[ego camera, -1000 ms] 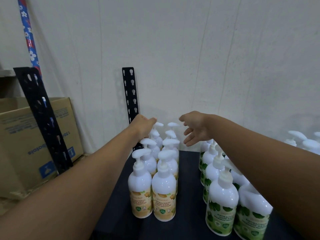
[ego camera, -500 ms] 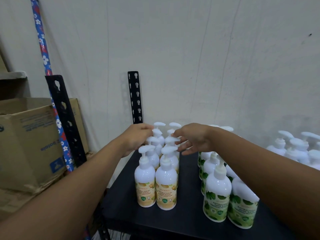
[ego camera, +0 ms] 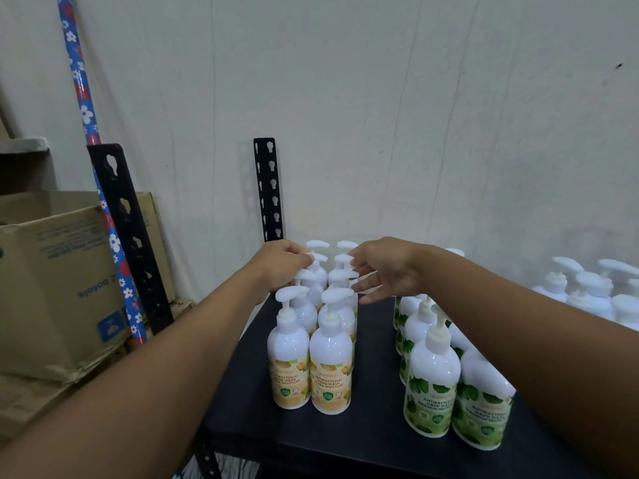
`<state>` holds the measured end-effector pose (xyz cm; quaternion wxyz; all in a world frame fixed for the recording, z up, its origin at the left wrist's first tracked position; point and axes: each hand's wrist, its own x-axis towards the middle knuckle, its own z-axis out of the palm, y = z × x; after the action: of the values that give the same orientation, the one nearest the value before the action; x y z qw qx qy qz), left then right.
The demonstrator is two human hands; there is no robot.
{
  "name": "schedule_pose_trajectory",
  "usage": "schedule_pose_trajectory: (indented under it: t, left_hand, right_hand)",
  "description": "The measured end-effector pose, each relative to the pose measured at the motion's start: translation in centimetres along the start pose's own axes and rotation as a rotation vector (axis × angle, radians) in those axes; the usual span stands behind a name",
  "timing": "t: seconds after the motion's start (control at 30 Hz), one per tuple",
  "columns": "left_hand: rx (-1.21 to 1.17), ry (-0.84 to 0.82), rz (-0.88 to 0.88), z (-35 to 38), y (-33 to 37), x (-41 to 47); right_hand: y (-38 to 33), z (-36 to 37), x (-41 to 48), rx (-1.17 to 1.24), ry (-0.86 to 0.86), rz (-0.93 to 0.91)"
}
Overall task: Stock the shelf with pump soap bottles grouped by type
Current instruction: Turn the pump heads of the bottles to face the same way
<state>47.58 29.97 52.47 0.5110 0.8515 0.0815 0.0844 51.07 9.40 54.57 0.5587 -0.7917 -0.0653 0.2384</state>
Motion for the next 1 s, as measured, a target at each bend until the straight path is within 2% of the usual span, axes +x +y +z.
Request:
schedule_pose_trajectory:
  t: [0.37,0.6,0.83,1.0]
  left_hand:
    - [-0.017,0.009,-0.022,-0.1,-0.1,-0.5]
    - [-0.196,-0.056,-0.108,-1.3,0.3,-3.2]
    - [-0.183,-0.166,-0.101,-2.1,-0.7,-5.1]
    - [-0.206,-0.172,-0.075,-2.0,-0.7,-5.5]
  right_hand:
    - [-0.3,0.2,-0.4,0.003,0.005,0.02]
    - [-0.9,-0.4,-3.2,0.202,0.102,0.004]
    - [0.8,2.3,-5.2,0.076,0.009,0.002]
    - [1.7,3.3,-5.1,0.019,0.073,-0.034]
